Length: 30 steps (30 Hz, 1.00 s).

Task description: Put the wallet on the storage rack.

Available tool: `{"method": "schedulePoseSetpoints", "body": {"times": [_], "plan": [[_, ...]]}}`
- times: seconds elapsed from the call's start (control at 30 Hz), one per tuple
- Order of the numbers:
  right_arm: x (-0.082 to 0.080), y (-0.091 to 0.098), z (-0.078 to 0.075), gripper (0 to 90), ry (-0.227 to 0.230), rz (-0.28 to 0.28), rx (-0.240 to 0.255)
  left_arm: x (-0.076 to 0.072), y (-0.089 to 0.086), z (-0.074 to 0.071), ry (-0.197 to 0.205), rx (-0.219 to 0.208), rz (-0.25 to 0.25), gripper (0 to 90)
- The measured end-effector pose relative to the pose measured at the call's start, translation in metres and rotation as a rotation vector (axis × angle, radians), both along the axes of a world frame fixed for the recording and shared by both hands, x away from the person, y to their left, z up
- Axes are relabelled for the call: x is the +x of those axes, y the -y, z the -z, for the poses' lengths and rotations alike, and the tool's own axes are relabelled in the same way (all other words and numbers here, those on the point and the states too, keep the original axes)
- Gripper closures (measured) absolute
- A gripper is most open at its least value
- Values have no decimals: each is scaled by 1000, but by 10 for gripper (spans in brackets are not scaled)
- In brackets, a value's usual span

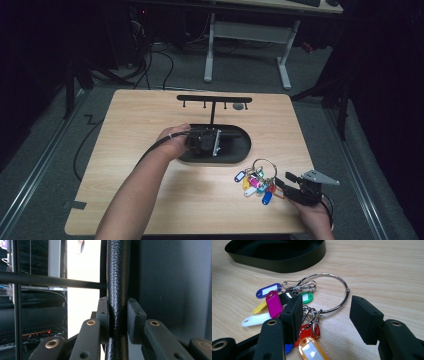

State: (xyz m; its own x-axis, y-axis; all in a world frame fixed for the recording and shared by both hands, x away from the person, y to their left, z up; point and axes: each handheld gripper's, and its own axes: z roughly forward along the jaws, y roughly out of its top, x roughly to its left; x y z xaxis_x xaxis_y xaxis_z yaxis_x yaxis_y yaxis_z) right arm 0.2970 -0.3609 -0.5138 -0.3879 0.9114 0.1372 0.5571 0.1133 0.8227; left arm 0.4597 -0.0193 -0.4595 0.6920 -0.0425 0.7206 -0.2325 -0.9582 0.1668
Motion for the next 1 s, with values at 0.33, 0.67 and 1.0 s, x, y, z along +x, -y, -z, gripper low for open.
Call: {"method": "schedulePoseSetpoints", "body": {"times": [0.33, 0.67, 1.0], "plan": [[1, -2, 2, 444, -10, -4, -7, 2, -12, 20, -22, 37, -19, 742], [1, -3, 2, 444, -15, -4, -12, -4, -8, 30, -92, 67, -39, 685], [1, -2, 1, 438, -14, 1, -12, -13, -8, 28, -174, 45, -84, 595]]}}
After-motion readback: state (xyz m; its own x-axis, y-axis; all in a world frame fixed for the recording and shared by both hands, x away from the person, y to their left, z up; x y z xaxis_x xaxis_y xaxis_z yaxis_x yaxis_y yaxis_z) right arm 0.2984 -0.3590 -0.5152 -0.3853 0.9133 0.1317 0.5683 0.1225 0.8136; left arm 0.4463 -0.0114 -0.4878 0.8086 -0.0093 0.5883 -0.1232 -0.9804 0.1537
